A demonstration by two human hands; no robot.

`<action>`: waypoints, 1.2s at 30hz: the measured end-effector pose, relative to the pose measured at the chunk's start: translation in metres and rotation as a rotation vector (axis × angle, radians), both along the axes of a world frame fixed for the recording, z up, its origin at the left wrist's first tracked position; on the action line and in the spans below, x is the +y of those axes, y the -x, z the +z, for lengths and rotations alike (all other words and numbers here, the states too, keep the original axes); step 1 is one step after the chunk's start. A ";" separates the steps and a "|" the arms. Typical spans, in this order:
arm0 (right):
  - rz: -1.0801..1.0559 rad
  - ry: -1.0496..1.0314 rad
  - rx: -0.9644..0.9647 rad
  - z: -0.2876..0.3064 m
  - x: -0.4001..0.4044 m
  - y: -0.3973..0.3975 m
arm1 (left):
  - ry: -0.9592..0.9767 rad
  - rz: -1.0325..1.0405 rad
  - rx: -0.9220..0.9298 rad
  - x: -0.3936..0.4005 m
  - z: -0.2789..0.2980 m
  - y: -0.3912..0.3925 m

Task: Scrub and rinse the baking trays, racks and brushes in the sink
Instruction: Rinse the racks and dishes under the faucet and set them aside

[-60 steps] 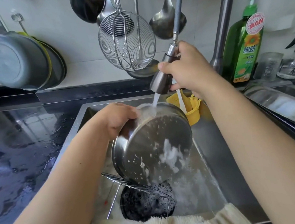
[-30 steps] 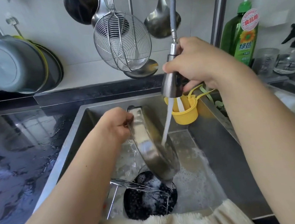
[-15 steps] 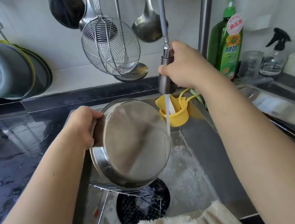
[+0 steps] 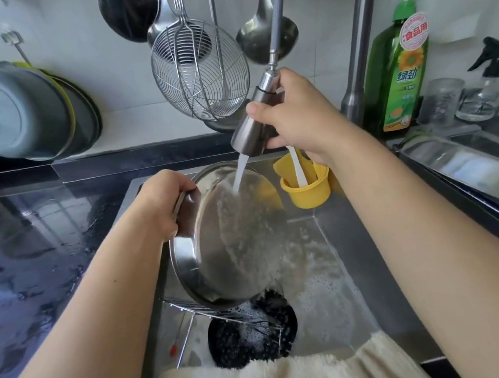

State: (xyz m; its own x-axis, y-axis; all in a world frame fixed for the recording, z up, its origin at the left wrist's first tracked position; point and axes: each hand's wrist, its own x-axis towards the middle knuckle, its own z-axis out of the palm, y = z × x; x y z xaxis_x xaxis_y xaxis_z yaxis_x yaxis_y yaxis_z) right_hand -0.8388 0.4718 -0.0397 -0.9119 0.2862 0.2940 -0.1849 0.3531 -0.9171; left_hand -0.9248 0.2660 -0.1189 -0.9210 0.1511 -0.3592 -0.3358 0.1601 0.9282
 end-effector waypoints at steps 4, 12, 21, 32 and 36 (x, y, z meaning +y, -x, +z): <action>0.010 0.038 0.012 0.000 -0.005 0.000 | -0.032 0.027 0.003 0.002 -0.001 -0.001; 0.007 0.037 0.036 -0.002 -0.006 0.005 | 0.012 -0.089 0.013 0.017 0.000 -0.009; -0.022 0.014 0.027 -0.004 -0.003 0.008 | -0.030 -0.181 0.023 0.024 0.007 -0.015; -0.070 -0.095 0.000 -0.002 0.007 0.003 | 0.126 -0.196 0.191 0.023 0.011 -0.023; -0.225 -0.344 -0.045 0.004 0.030 -0.010 | 0.378 -0.430 0.328 0.028 0.031 -0.039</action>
